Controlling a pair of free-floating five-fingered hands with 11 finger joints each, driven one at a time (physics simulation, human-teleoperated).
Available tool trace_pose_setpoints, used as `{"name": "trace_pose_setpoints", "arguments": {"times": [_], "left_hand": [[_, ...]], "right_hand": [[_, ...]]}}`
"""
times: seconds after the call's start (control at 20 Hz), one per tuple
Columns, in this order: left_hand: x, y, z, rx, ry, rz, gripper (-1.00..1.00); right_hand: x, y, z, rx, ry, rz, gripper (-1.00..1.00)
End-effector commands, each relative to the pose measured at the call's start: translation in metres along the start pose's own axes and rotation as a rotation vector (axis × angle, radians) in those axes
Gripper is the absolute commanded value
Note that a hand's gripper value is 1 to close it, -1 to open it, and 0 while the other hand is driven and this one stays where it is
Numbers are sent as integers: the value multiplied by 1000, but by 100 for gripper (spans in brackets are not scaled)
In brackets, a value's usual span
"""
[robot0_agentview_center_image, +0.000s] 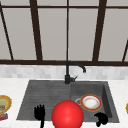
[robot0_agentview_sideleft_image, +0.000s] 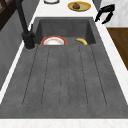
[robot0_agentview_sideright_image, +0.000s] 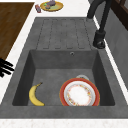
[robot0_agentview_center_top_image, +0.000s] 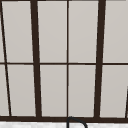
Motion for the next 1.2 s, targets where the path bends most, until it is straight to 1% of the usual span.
{"name": "trace_pose_setpoints", "arguments": {"times": [0.0, 0.05, 0.1, 0.15, 0.2, 0.25, 0.3, 0.35, 0.4, 0.45, 0.5, 0.55, 0.65, 0.85, 0.9, 1.05, 1.15], "left_hand": [[0, 0, 0, 1, 5, 0, -100], [0, 0, 0, 3, 10, -2, -100], [0, 0, 0, 1, 3, 0, -100], [0, 0, 0, 0, 0, 0, 0], [0, 0, 0, -10, -6, -5, 0], [0, 0, 0, -10, -6, -10, 0], [0, 0, 0, -7, -5, -14, 0], [0, 0, 0, -5, -3, -18, 0], [0, 0, 0, -3, -2, -22, 0], [0, 0, 0, -2, -1, -25, 0], [0, 0, 0, 0, 0, -28, 0], [0, 0, 0, 1, 0, -30, 0], [-1, 0, -1, 3, 2, -35, 0], [-1, 0, -1, 6, 4, -41, 0], [-1, 0, -1, 7, 5, -42, 0], [-1, 0, -1, 9, 6, -44, 0], [-1, 0, -1, 10, 6, -46, 0]], "right_hand": [[0, 0, 0, 0, 0, 0, 0], [0, 0, 0, 0, 0, 0, 0], [0, 0, 0, 0, 0, 0, 0], [0, 0, 0, 2, -5, 1, -100], [0, 0, -1, -9, -31, -1, -100], [2, -2, -8, -8, -31, -1, -100], [3, -5, -14, 15, -18, 0, -100], [5, -6, -16, 30, -46, 8, -100], [5, -6, -18, 40, -58, 7, -100], [9, -5, -22, 44, -61, 2, -100], [13, -6, -25, 46, -64, 11, -100], [12, -10, -27, 44, -66, 16, -100], [12, -15, -25, 12, -88, 24, -100], [19, -24, -39, 22, -101, 26, -100], [20, -27, -45, 32, -107, 16, -100], [31, -31, -52, 4, -127, 17, -100], [38, -32, -60, -21, -130, 16, -100]]}}
